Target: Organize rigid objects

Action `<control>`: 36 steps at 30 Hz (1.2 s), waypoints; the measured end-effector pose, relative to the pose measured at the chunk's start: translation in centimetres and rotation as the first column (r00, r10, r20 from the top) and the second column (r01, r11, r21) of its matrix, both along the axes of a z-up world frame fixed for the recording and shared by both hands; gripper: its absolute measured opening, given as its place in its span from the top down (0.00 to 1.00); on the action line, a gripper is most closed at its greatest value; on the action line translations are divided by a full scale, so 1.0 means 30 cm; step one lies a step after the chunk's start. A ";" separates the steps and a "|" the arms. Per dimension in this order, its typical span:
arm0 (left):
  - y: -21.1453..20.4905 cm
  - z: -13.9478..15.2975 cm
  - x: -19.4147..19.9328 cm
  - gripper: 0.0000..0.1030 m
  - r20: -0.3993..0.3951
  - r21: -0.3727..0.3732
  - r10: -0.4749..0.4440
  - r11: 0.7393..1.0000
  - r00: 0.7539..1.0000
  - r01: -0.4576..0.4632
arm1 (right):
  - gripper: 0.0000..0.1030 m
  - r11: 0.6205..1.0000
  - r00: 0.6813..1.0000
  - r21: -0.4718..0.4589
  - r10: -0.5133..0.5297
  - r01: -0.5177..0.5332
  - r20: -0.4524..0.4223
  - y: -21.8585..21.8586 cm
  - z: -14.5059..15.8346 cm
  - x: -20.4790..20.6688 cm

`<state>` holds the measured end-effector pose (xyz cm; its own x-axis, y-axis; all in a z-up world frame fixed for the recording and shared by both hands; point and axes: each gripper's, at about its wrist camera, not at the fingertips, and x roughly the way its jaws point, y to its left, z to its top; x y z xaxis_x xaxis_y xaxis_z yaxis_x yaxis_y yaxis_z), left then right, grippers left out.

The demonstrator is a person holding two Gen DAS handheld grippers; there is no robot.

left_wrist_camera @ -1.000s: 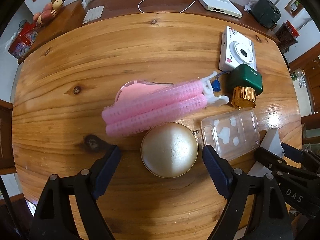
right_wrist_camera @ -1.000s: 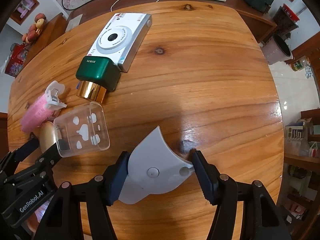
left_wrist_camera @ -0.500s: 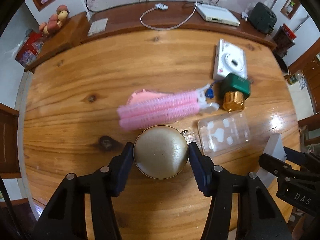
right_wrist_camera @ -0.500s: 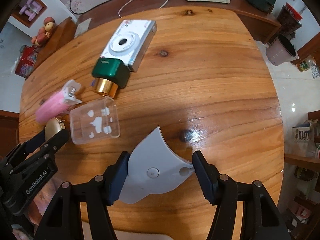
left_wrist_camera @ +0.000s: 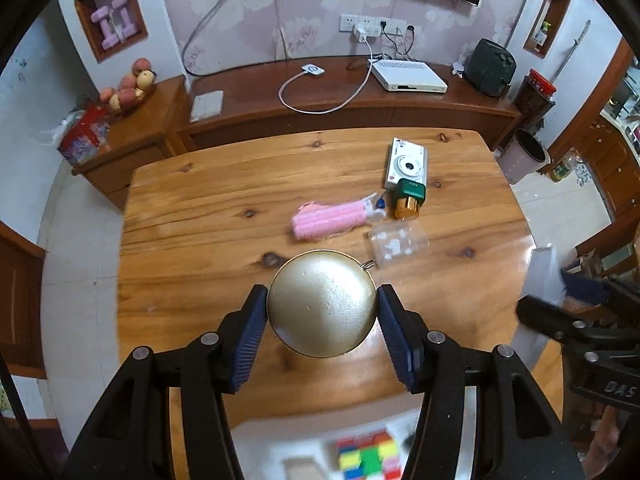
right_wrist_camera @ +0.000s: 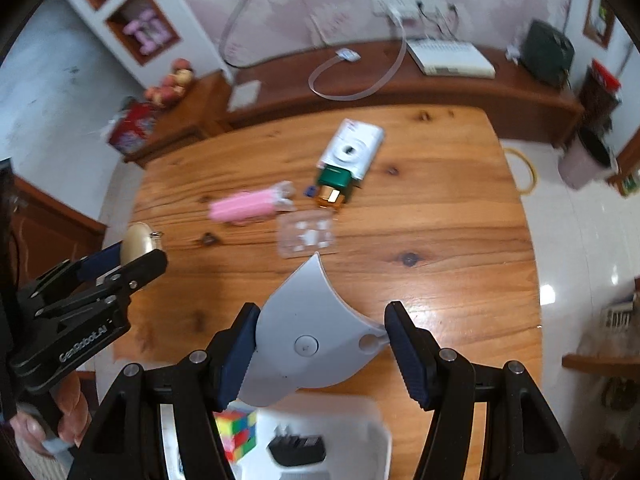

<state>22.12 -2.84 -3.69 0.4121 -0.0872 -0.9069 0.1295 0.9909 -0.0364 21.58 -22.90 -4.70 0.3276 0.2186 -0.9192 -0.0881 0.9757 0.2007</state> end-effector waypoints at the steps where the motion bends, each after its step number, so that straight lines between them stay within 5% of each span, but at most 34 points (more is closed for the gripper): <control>1: 0.011 0.014 -0.022 0.43 0.005 0.003 0.000 1.000 1.000 0.000 | 0.37 1.000 1.000 -0.002 0.013 -0.013 0.020 0.017 0.019 -0.019; 10: 0.083 0.041 -0.299 0.43 0.060 0.021 0.013 1.000 0.998 -0.014 | 0.37 0.992 0.980 -0.027 0.125 -0.123 0.156 0.112 0.140 -0.318; 23: 0.088 -0.112 -0.553 0.43 0.071 0.007 0.035 0.999 0.997 -0.036 | 0.37 0.958 0.958 -0.252 0.190 -0.134 0.216 0.203 -0.047 -0.620; 36: 0.056 -0.318 -0.626 0.43 -0.082 0.007 0.005 1.000 0.997 -0.005 | 0.37 0.940 0.978 -0.286 0.206 -0.188 0.033 0.219 -0.298 -0.658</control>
<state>3.35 -1.15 -13.24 0.3371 -0.0788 -0.9382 0.1213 0.9918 -0.0397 1.85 -16.33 -13.65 0.3618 0.0216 -0.9320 -0.2874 0.9536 -0.0894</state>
